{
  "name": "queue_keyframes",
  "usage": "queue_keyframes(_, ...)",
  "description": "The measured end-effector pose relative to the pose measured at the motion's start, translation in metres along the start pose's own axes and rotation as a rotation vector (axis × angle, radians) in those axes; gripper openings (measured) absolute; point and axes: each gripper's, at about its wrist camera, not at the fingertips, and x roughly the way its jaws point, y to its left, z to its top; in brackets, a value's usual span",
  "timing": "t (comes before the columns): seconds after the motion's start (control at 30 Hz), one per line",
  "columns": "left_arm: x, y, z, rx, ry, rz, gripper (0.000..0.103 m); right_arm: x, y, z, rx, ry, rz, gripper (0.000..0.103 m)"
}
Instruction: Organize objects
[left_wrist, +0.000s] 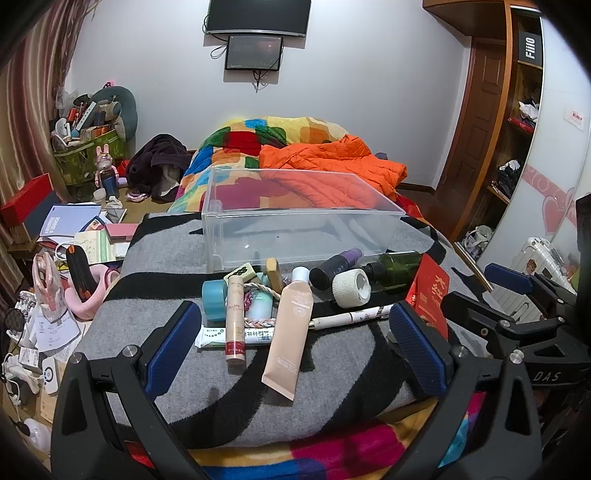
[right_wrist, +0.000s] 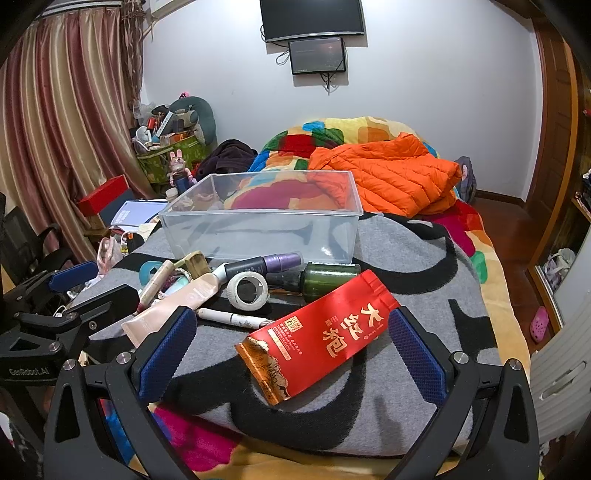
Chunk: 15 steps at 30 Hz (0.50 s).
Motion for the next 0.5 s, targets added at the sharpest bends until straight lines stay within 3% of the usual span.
queue_keyframes(0.5,0.0008,0.0002,0.0004,-0.003,0.004,-0.003,0.103,0.0008,-0.0017,-0.0003,0.007,0.004,0.001,0.103)
